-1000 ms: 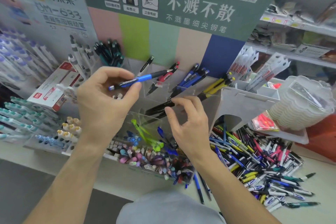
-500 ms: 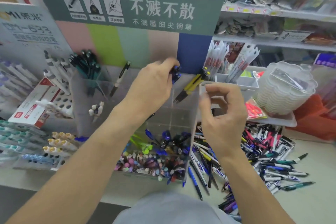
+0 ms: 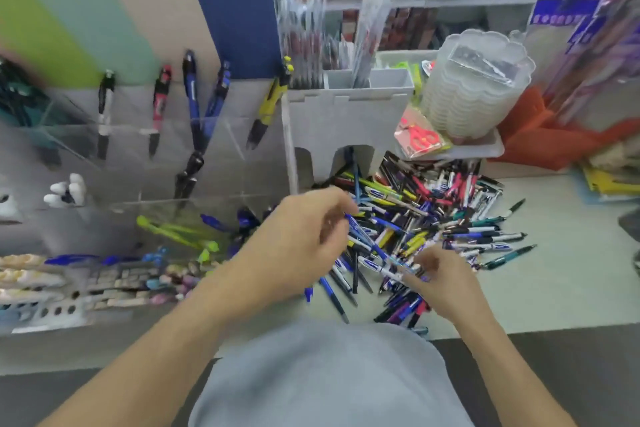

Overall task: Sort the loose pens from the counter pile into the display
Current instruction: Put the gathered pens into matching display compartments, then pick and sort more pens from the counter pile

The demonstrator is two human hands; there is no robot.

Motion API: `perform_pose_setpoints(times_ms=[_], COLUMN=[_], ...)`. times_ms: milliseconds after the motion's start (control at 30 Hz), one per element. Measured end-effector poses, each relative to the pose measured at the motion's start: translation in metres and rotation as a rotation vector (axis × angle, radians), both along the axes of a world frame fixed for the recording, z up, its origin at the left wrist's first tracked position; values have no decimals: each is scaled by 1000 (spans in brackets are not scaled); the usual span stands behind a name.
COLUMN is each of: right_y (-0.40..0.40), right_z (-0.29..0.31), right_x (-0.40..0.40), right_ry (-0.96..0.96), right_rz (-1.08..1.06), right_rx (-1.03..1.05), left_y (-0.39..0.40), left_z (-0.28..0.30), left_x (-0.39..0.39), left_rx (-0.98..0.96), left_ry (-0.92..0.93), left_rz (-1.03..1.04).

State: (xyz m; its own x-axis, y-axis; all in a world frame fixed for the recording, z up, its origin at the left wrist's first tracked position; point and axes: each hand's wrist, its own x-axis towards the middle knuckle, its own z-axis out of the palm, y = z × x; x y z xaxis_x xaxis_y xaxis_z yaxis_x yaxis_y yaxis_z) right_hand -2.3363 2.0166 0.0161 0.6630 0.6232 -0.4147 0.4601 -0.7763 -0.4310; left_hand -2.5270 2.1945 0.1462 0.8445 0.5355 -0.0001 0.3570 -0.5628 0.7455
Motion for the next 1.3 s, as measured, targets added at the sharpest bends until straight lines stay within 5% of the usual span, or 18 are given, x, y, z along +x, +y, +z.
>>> perform_pose_setpoints(times_ms=[133, 267, 500, 667, 767, 867, 1067, 1300], right_y=[-60, -80, -66, -69, -75, -79, -54, -14], right_z=[-34, -52, -80, -75, -70, -68, -72, -85], right_x=[11, 5, 11, 35, 38, 35, 23, 28], right_ry=[108, 327, 177, 80, 22, 182, 381, 570], right_rz=[-150, 13, 341, 16, -259, -341, -439, -285], right_rx=[-152, -61, 30, 309, 173, -9, 66, 43], left_y=[-35, -48, -52, -55, -59, -66, -89, -93], left_z=[-64, -117, -163, -168, -175, -185, -195, -197], left_x=[28, 48, 56, 54, 56, 58, 70, 77], left_rx=[-50, -60, -24, 39, -62, -222, -230, -284], left_ry=[271, 489, 684, 778, 864, 774, 643, 605], left_rz=[-198, -276, -165, 14, 107, 256, 334, 391])
